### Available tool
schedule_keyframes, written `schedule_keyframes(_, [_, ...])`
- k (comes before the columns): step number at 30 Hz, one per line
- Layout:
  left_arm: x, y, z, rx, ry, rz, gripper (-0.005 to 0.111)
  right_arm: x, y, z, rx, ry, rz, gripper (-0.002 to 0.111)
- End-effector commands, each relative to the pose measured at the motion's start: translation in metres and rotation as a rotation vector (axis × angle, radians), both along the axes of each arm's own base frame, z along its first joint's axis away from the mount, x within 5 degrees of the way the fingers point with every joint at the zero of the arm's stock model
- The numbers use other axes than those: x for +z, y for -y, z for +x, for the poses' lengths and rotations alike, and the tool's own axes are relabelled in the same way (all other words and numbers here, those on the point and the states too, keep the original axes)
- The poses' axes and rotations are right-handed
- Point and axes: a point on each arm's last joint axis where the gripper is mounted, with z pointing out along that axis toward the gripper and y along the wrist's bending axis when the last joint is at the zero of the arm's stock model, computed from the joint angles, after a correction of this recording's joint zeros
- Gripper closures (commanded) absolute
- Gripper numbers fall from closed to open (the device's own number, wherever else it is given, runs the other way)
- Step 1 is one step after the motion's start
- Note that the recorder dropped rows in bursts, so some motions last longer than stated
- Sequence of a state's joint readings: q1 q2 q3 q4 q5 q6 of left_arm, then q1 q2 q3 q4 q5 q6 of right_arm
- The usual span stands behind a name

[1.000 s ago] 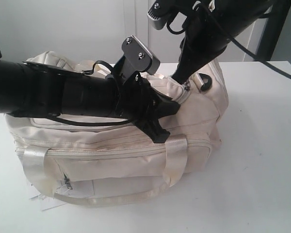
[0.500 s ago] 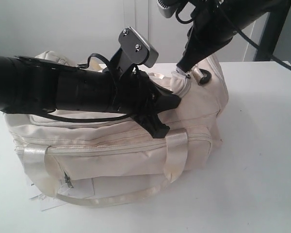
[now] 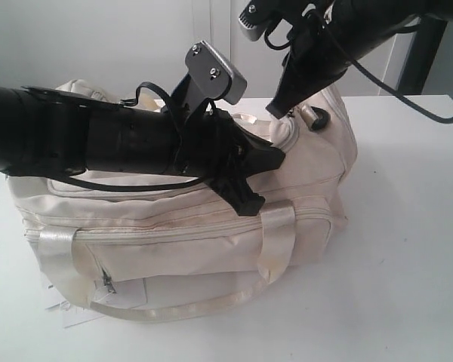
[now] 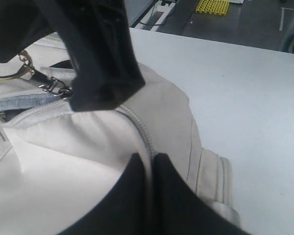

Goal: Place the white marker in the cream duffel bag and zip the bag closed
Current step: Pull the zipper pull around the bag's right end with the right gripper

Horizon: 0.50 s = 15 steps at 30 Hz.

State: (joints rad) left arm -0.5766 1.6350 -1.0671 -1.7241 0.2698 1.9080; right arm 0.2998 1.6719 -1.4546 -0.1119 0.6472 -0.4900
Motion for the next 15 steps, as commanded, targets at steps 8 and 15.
schedule_keyframes(8, [0.011,0.004,-0.008,-0.059,-0.001,-0.067,0.107,-0.012,0.000,0.016,-0.002,0.054,0.010,0.108])
schedule_keyframes(15, [0.011,0.004,-0.008,-0.059,-0.001,-0.067,0.107,-0.023,-0.003,0.025,-0.026,0.055,0.045,0.108])
